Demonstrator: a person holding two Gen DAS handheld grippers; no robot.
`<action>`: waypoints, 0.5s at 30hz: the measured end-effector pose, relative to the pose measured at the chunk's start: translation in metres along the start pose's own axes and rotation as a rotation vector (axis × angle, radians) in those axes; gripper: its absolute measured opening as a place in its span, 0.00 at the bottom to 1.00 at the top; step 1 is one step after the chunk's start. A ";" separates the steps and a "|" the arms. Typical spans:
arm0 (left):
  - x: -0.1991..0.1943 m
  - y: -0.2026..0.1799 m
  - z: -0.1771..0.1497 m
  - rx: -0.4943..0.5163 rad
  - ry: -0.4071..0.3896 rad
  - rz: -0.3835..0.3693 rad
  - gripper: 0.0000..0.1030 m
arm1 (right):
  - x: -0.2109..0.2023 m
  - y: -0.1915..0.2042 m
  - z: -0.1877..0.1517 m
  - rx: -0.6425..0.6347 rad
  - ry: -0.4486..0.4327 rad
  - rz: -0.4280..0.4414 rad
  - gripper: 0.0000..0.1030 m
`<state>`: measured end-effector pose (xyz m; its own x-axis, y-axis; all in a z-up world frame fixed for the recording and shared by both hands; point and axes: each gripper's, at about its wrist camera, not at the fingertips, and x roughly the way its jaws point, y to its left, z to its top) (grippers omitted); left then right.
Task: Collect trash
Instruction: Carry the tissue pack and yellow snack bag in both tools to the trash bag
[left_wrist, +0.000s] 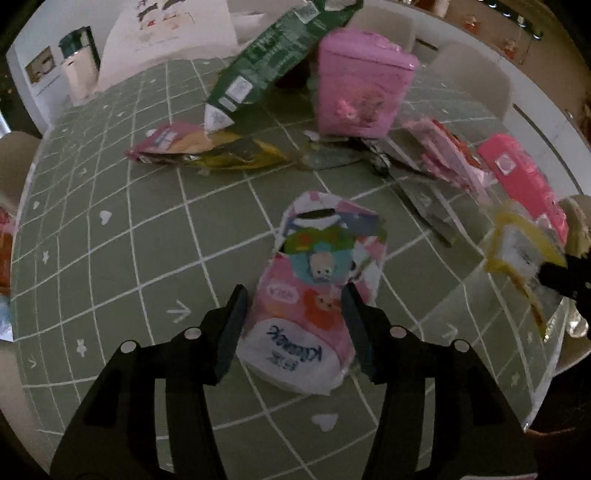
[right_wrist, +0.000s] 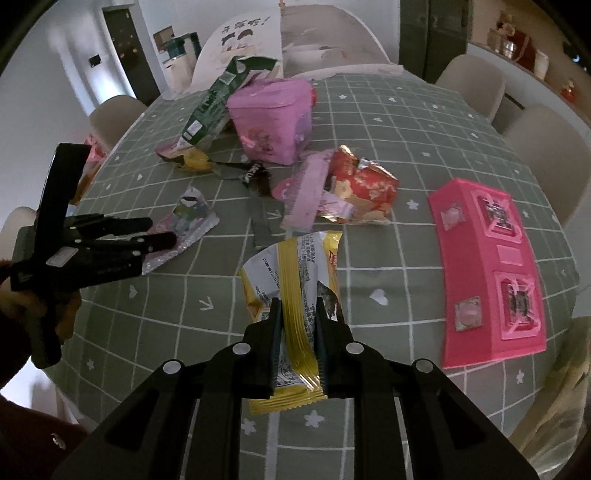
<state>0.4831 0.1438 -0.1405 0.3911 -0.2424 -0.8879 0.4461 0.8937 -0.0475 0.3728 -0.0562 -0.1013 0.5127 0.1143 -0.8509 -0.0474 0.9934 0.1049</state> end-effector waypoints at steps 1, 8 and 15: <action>-0.001 0.003 0.001 -0.031 0.000 0.000 0.44 | -0.003 -0.004 -0.001 0.003 -0.004 -0.002 0.17; -0.019 0.008 0.007 -0.124 -0.012 -0.043 0.02 | -0.029 -0.023 0.001 0.009 -0.062 -0.004 0.17; -0.061 -0.021 0.021 -0.163 -0.092 -0.119 0.02 | -0.064 -0.051 0.003 -0.005 -0.137 -0.027 0.17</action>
<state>0.4665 0.1321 -0.0762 0.4183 -0.3766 -0.8266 0.3600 0.9042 -0.2298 0.3447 -0.1139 -0.0506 0.6264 0.0850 -0.7748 -0.0360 0.9961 0.0802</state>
